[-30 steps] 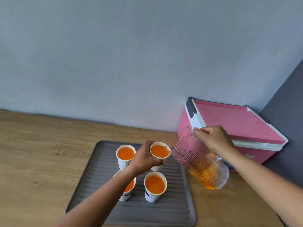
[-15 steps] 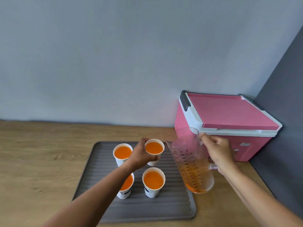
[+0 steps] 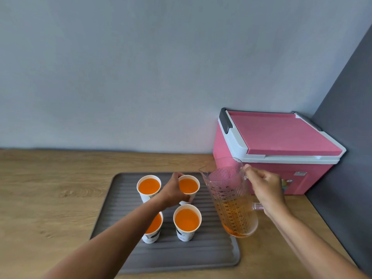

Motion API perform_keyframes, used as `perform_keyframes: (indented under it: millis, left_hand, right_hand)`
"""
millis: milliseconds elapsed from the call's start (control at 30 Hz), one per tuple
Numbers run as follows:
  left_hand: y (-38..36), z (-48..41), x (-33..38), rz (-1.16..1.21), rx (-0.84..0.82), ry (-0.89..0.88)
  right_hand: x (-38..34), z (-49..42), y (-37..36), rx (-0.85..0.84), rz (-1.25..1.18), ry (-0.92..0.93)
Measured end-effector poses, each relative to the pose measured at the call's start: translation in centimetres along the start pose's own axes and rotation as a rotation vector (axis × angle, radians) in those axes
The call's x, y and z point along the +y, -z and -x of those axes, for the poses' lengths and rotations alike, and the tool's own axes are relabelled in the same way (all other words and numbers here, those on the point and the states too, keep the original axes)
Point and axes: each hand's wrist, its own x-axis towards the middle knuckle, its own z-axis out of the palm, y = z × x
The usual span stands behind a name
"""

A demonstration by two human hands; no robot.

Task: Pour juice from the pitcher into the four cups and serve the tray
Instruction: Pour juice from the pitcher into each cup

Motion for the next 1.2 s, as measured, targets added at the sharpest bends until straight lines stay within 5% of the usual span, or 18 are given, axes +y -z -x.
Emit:
perform_keyframes:
  millis: [600, 767, 1200]
  left_hand:
    - [3.0, 1.7, 2.8, -0.132, 0.01, 0.039]
    - [4.3, 4.8, 5.5, 0.055, 0.126, -0.152]
    - [-2.2, 8.8, 8.8, 0.66, -0.192, -0.261]
  right_hand:
    - [0.0, 0.4, -0.3, -0.008, -0.056, 0.002]
    - [-1.1, 1.2, 0.0, 0.026, -0.093, 0.041]
    - [-0.3, 6.6, 5.0, 0.036, -0.135, -0.005]
